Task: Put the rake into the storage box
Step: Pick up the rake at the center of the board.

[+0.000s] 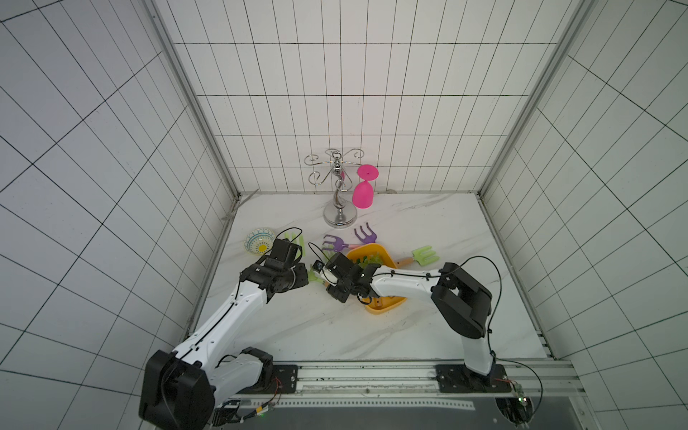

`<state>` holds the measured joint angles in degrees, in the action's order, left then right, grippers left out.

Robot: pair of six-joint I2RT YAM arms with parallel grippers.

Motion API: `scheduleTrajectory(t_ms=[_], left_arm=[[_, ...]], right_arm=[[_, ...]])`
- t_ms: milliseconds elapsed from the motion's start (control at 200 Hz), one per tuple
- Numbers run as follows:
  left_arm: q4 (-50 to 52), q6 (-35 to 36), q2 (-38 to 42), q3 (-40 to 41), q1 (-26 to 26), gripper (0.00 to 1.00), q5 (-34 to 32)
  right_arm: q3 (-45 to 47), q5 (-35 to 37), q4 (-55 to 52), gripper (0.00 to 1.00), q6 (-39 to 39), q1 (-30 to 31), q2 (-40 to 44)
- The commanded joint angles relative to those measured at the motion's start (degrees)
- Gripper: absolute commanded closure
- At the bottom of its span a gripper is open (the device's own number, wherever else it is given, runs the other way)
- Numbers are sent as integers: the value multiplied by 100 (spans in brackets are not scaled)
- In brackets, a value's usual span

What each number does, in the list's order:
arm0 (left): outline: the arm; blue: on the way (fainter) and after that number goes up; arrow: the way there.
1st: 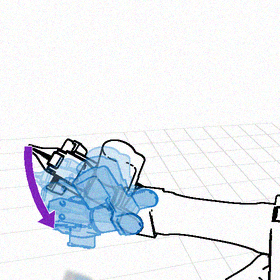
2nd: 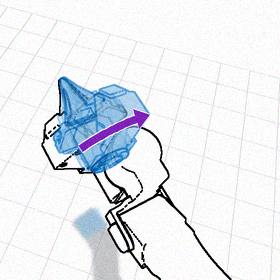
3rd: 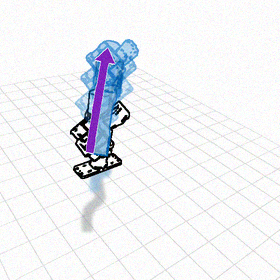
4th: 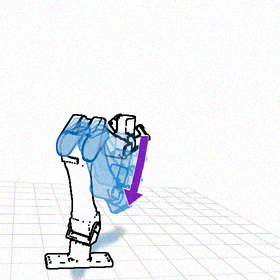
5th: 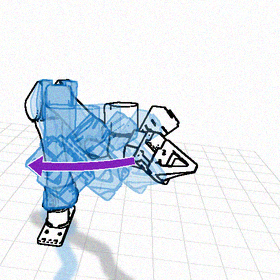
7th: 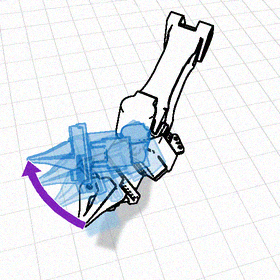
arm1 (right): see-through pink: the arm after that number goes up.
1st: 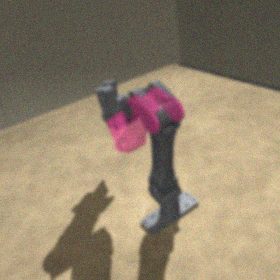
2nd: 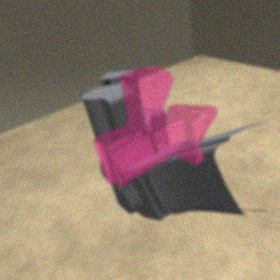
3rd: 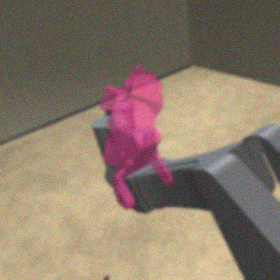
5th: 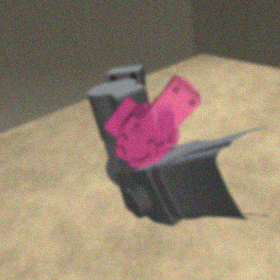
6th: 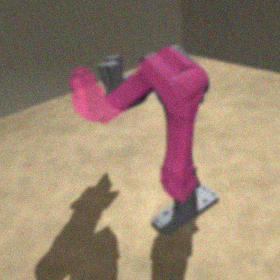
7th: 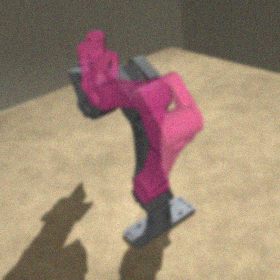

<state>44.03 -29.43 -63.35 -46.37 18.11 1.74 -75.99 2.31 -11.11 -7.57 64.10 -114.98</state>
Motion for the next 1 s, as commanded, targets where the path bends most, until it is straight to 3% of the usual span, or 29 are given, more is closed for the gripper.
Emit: scheduleTrajectory(t_ms=[0, 160, 500, 595, 715, 839, 994], left_arm=[[-42, 169, 146, 10, -112, 91, 72], [-96, 170, 186, 9, -201, 91, 17], [-184, 201, 139, 22, -246, 91, 94], [-192, 201, 139, 20, -254, 91, 87], [-211, 210, 124, 31, -264, 91, 93], [-224, 209, 108, 31, -269, 91, 106], [-350, 193, 74, 58, -273, 91, 153]], right_arm=[[-145, 37, -254, 60, -47, -64, -197], [-106, -21, -365, 68, 19, -55, -292], [-370, 72, -932, 66, 58, 84, -665], [-349, 105, -936, 72, 93, 103, -659], [-240, 236, -867, 81, 158, 144, -449], [-144, 443, -876, 85, 334, 165, -29], [-539, 704, -1779, 87, 673, 141, 457]])
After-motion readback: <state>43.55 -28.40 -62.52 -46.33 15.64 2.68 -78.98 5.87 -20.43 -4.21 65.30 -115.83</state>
